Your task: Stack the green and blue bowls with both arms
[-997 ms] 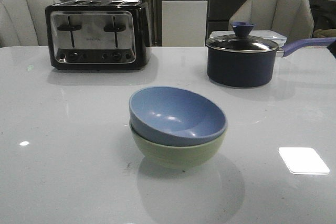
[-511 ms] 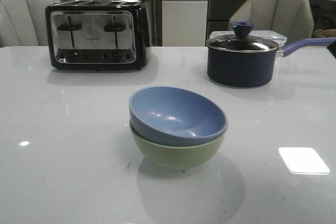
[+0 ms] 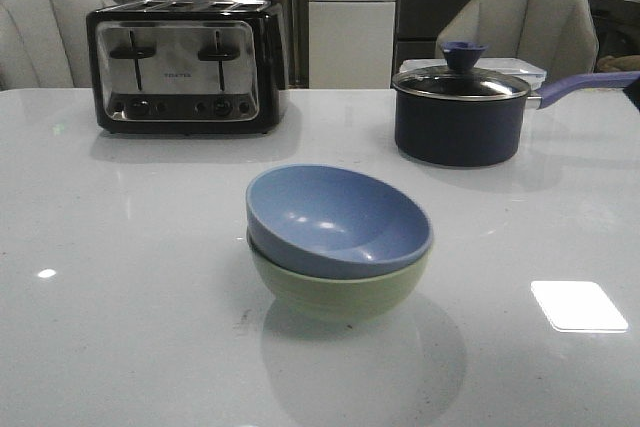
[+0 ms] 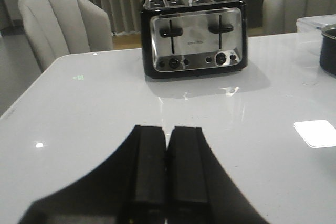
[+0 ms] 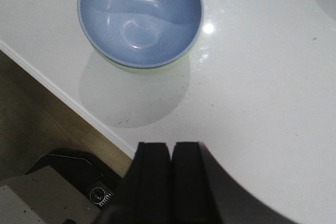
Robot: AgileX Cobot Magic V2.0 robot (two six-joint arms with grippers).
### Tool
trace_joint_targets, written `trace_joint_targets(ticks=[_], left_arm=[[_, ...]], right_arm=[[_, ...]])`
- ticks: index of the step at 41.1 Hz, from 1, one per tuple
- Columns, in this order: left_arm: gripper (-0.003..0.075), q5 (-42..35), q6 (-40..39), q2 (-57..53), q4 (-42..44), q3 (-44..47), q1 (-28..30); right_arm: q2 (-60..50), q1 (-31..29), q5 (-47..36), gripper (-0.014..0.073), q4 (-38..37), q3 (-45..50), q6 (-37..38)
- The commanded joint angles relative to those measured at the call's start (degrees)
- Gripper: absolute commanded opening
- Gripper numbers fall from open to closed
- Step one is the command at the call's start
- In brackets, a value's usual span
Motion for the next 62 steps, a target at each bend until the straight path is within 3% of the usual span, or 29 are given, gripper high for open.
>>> trace_joint_targets(ticks=[1,8,50,56,62], left_arm=[[0.0096,-9.95,-0.16,-1.34,-1.03,1.80,1.21],[0.0096,-14.18,-0.16,-2.46,-1.03,3.42,1.42],[0.0096,-14.09,-0.16,-2.46,-1.03,3.42,0.21],[0.0096,-14.09,-0.16,-2.46,-1.03,3.42,0.21],[0.0096,-14.09,-0.16,-2.46,-1.03,3.42,0.21]], right_arm=[[-0.69,-0.41,-3.21,0.0055,-0.35,-1.53,-0.19],[-0.69,-0.41,-3.15,0.0055,-0.35,-1.53,-0.19],[-1.47,0.04,-3.16,0.0055,-0.35,-1.53,-0.19],[-5.68,-4.00,-4.97,0.0055,-0.63,-0.58,-0.43],[-13.69,-13.13,-12.55,0.0055,-0.63,4.75,-0.43]])
